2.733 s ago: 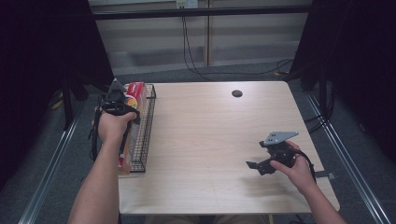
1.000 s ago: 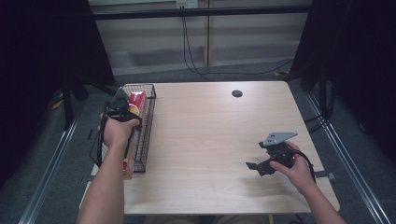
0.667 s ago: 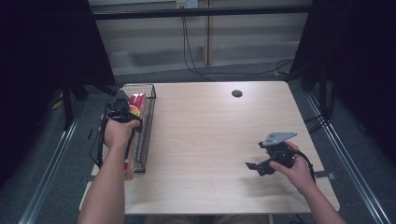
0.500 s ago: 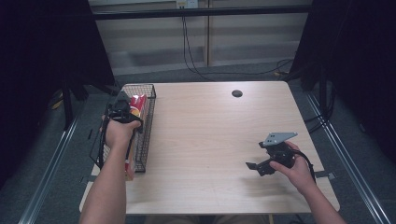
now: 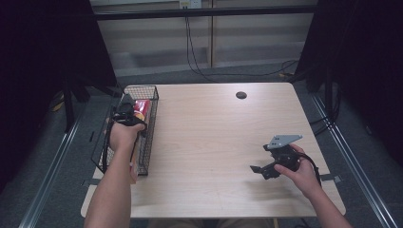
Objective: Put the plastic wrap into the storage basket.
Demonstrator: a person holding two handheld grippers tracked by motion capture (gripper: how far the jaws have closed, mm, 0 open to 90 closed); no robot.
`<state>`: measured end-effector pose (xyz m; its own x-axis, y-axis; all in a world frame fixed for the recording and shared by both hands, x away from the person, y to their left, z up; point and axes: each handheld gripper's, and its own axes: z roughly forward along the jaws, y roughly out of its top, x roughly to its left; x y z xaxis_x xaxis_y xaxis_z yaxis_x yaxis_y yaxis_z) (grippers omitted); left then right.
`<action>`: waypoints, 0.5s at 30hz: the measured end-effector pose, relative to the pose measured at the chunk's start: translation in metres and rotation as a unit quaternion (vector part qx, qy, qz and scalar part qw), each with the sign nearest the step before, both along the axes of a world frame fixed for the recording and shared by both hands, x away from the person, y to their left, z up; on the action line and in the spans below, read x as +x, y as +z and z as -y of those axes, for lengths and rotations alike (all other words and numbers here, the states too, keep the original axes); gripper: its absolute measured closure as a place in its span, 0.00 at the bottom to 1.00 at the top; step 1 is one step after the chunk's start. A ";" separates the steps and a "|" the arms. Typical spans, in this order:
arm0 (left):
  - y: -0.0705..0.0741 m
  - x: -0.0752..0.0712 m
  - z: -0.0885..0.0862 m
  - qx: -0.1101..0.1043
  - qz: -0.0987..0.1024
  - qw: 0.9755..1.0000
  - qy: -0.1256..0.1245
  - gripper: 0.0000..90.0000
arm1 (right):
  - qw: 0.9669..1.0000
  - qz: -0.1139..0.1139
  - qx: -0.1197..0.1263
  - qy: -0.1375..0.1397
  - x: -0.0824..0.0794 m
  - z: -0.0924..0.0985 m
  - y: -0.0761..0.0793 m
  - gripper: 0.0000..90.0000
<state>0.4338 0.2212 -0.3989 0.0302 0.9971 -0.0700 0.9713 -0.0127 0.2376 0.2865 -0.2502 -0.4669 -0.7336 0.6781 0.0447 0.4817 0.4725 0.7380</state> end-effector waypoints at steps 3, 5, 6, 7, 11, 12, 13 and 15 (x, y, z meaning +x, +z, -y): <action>-0.002 0.000 0.000 0.001 -0.001 1.000 0.001 0.45 | 1.000 0.001 0.001 0.001 0.000 0.000 0.000 0.03; -0.003 0.000 0.000 0.001 -0.002 1.000 0.003 0.45 | 1.000 0.001 -0.002 0.000 0.000 0.000 0.000 0.03; -0.003 0.000 0.000 0.001 -0.004 1.000 0.004 0.45 | 1.000 0.000 -0.002 0.000 0.000 -0.001 -0.001 0.03; -0.004 0.000 0.000 0.003 -0.007 1.000 0.002 0.45 | 1.000 0.000 -0.002 0.000 0.000 -0.001 -0.001 0.03; -0.008 0.000 -0.001 0.005 -0.011 1.000 0.004 0.45 | 1.000 -0.001 -0.003 0.000 0.000 -0.001 -0.001 0.03; -0.009 0.000 0.000 0.004 -0.012 1.000 0.004 0.45 | 1.000 -0.002 -0.003 0.000 0.000 -0.001 -0.001 0.03; -0.010 0.001 -0.001 0.007 -0.016 1.000 0.000 0.45 | 1.000 -0.001 -0.002 -0.001 0.000 -0.001 -0.001 0.03; -0.011 0.000 -0.003 0.007 -0.017 1.000 -0.006 0.45 | 1.000 0.000 -0.001 -0.001 -0.001 -0.001 0.000 0.03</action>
<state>0.4343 0.2238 -0.4103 0.0391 0.9976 -0.0576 0.9786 -0.0266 0.2041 0.2858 -0.2495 -0.4674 -0.7327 0.6792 0.0428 0.4824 0.4740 0.7366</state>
